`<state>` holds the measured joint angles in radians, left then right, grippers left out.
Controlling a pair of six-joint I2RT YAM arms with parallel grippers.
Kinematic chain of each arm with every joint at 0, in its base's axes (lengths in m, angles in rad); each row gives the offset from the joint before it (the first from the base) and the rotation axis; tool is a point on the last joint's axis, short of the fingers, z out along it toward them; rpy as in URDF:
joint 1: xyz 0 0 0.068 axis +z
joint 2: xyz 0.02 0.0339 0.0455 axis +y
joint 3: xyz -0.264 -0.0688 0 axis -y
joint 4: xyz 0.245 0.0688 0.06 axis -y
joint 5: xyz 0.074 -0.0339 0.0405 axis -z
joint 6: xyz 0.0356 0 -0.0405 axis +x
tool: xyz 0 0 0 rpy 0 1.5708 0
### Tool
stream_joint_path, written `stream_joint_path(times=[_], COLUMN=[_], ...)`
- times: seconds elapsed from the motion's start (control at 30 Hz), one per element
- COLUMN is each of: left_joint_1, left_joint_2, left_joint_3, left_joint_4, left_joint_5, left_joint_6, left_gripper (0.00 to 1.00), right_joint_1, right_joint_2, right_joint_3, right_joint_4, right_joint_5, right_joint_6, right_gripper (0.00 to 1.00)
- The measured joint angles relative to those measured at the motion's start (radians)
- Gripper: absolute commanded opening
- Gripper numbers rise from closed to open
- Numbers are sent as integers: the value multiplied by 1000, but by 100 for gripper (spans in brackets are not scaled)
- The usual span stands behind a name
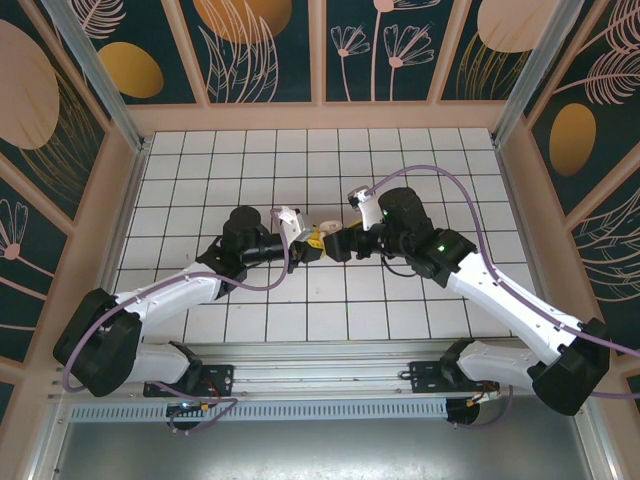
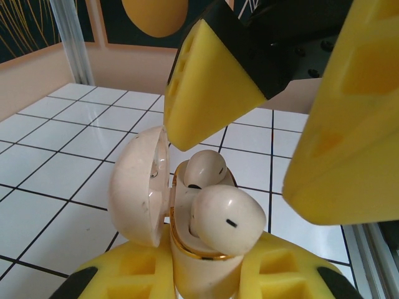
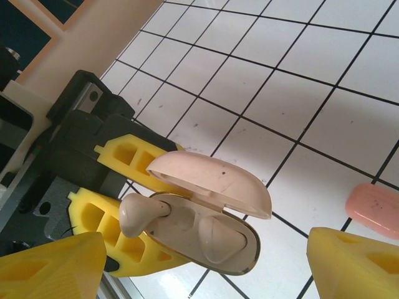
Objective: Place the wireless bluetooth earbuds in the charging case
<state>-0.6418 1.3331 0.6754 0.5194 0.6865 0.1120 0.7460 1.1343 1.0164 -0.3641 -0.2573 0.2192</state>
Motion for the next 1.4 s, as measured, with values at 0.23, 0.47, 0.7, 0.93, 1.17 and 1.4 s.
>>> stream_joint_path(times=[0.23,0.47,0.7,0.93,1.17,1.4], left_joint_1=[0,0,0,0,0,0], left_joint_2=[0,-5,-7,-7,-13,-20], left_joint_3=[0,0,0,0,0,0], left_joint_4=[0,0,0,0,0,0], left_joint_5=[0,0,0,-5,-7,-9], left_joint_6=[0,0,0,0,0,0], left_gripper=[11,11,11,11,11,11], right_joint_1=[0,0,0,-1,-34,-49], right_joint_2=[2,28,30,26,-3,-16], right_joint_3=[0,10,10,10,7,2], right_joint_4=[27,27,24,23,16,16], right_joint_5=[-6,-2,5,5,15,16], right_joint_6=[0,-2,-8,-12,-12,-8], right_gripper=[85,82,76,74,73,78])
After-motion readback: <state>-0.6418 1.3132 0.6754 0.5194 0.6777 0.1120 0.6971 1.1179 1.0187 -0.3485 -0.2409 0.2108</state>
